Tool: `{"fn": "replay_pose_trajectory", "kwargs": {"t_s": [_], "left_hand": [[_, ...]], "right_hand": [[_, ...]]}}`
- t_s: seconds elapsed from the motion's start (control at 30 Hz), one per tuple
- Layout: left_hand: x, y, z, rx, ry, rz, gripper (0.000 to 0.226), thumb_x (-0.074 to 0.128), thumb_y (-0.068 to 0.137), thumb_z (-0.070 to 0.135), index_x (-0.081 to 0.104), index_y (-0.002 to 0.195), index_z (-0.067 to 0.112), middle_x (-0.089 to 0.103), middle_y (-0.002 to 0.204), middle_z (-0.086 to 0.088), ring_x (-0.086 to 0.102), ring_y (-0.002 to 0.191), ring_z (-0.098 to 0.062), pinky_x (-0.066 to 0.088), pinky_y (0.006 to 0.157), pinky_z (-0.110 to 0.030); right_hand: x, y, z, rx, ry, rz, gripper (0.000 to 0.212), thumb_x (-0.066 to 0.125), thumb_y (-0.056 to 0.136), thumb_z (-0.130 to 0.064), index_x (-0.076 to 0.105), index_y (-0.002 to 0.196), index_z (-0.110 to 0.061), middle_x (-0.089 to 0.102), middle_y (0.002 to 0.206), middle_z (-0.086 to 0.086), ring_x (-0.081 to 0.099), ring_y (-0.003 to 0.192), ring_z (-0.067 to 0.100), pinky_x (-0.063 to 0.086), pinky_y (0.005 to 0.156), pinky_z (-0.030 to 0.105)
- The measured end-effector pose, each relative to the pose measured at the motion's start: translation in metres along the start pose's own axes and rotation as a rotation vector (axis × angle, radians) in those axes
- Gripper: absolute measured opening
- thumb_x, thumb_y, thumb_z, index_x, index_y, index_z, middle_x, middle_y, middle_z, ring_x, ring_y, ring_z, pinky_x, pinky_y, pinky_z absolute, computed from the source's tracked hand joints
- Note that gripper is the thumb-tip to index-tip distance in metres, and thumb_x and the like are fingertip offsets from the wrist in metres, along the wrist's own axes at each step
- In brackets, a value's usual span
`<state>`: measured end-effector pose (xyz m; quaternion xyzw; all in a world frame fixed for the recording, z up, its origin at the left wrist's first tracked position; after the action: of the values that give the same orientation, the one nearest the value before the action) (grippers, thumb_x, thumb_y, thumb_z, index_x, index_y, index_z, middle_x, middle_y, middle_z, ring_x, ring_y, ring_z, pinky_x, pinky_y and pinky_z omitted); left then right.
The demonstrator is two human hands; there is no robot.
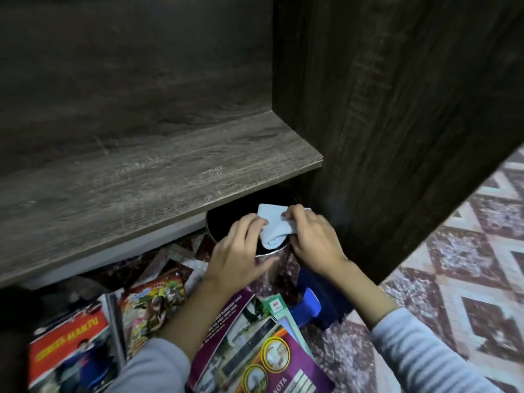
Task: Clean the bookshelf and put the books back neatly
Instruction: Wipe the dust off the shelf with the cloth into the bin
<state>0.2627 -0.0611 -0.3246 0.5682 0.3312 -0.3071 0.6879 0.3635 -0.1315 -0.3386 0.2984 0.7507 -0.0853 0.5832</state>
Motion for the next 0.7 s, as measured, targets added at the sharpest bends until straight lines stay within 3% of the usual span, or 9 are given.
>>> {"fn": "replay_pose_trajectory", "kwargs": {"t_s": [0.07, 0.13, 0.2, 0.3, 0.4, 0.57, 0.7], "left_hand": [[-0.008, 0.009, 0.007, -0.012, 0.078, -0.014, 0.071, 0.071, 0.061, 0.053, 0.052, 0.116, 0.013, 0.061, 0.112, -0.002, 0.058, 0.103, -0.014, 0.053, 0.070, -0.021], [-0.017, 0.020, 0.013, -0.041, 0.121, -0.047, 0.076, 0.083, 0.047, 0.045, 0.060, 0.112, 0.013, 0.064, 0.106, 0.000, 0.063, 0.096, -0.014, 0.054, 0.065, -0.021], [-0.031, 0.031, 0.021, -0.029, 0.123, -0.041, 0.063, 0.087, 0.045, 0.030, 0.065, 0.102, 0.014, 0.065, 0.097, 0.002, 0.066, 0.086, -0.016, 0.053, 0.055, -0.022], [-0.058, 0.044, 0.031, 0.003, 0.107, 0.039, 0.028, 0.066, 0.066, 0.023, 0.065, 0.093, 0.016, 0.064, 0.088, 0.002, 0.066, 0.076, -0.020, 0.050, 0.050, -0.025], [-0.094, 0.061, 0.038, 0.002, 0.106, 0.104, 0.028, 0.050, 0.070, 0.023, 0.066, 0.091, 0.016, 0.064, 0.085, 0.000, 0.065, 0.065, -0.023, 0.046, 0.043, -0.027], [-0.134, 0.090, 0.043, 0.068, 0.138, 0.143, 0.029, 0.047, 0.073, 0.028, 0.064, 0.093, 0.016, 0.064, 0.084, -0.002, 0.065, 0.063, -0.024, 0.045, 0.039, -0.030], [-0.141, 0.116, 0.027, 0.113, 0.203, 0.150, 0.024, 0.053, 0.073, 0.025, 0.061, 0.093, 0.015, 0.065, 0.084, -0.003, 0.066, 0.063, -0.024, 0.045, 0.040, -0.028]], "right_hand": [[-0.012, -0.005, -0.008, -0.031, -0.001, 0.019, 0.030, 0.052, 0.082, -0.008, 0.048, 0.111, -0.006, 0.063, 0.108, 0.013, 0.055, 0.101, 0.034, 0.040, 0.085, 0.041], [-0.030, -0.011, -0.015, -0.048, -0.019, 0.055, 0.028, 0.052, 0.079, -0.006, 0.049, 0.107, -0.006, 0.063, 0.104, 0.015, 0.056, 0.096, 0.036, 0.041, 0.082, 0.040], [-0.057, -0.016, -0.024, -0.072, -0.028, 0.133, 0.025, 0.051, 0.075, -0.007, 0.052, 0.100, -0.006, 0.064, 0.093, 0.015, 0.058, 0.083, 0.038, 0.044, 0.074, 0.039], [-0.098, -0.021, -0.040, -0.134, -0.044, 0.250, 0.025, 0.053, 0.066, -0.008, 0.052, 0.091, -0.008, 0.064, 0.079, 0.012, 0.060, 0.071, 0.035, 0.046, 0.065, 0.037], [-0.136, -0.028, -0.054, -0.211, -0.114, 0.363, 0.038, 0.069, 0.056, -0.005, 0.050, 0.088, -0.012, 0.060, 0.070, 0.005, 0.059, 0.062, 0.027, 0.040, 0.059, 0.028], [-0.164, -0.032, -0.063, -0.280, -0.085, 0.421, 0.057, 0.070, 0.056, 0.004, 0.041, 0.102, -0.014, 0.061, 0.091, 0.010, 0.060, 0.075, 0.029, 0.037, 0.069, 0.028], [-0.183, -0.024, -0.065, -0.303, -0.112, 0.500, 0.038, 0.051, 0.067, 0.001, 0.041, 0.101, -0.012, 0.058, 0.095, 0.012, 0.058, 0.075, 0.029, 0.047, 0.057, 0.030]]}}
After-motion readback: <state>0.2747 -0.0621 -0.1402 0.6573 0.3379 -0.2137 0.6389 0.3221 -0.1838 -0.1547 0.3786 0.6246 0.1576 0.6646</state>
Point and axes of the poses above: each hand's wrist, its own y-axis towards the middle knuckle, its own x-axis out of the palm, z = x × y, the point moved 9 cm from there along y, towards the middle knuckle
